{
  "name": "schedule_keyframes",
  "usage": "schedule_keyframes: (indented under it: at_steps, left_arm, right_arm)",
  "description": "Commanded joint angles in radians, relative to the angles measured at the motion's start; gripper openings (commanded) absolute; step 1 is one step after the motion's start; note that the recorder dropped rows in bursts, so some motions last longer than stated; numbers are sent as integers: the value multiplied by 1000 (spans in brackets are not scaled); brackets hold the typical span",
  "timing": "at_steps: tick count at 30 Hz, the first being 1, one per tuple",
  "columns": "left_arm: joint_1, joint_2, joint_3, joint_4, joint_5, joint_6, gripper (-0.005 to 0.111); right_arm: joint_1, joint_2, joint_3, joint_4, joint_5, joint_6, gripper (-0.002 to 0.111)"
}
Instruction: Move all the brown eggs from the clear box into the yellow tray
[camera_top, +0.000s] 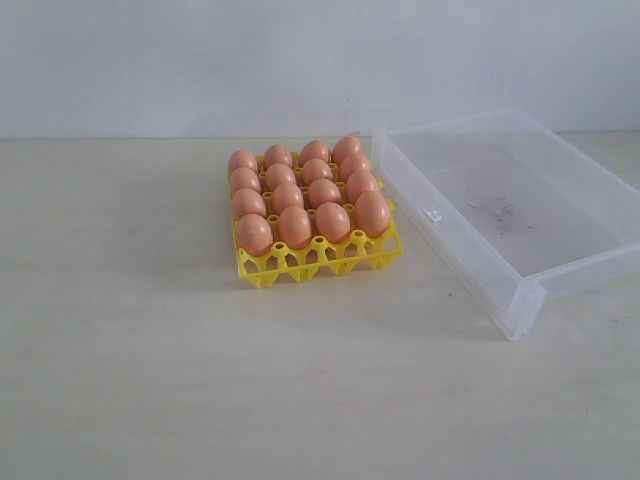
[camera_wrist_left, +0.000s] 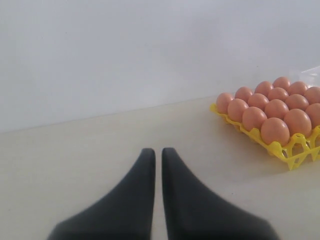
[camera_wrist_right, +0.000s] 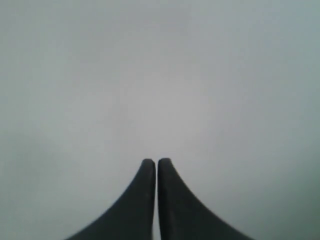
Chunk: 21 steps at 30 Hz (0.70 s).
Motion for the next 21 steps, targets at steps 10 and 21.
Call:
schedule_keyframes:
  at_steps: [10, 21]
  left_arm:
    - [-6, -1, 4, -2, -3, -5, 4]
    - [-6, -1, 4, -2, -3, -5, 4]
  right_arm:
    - [-6, -331, 301, 137, 78, -138, 0]
    - [-6, -331, 301, 154, 152, -94, 0]
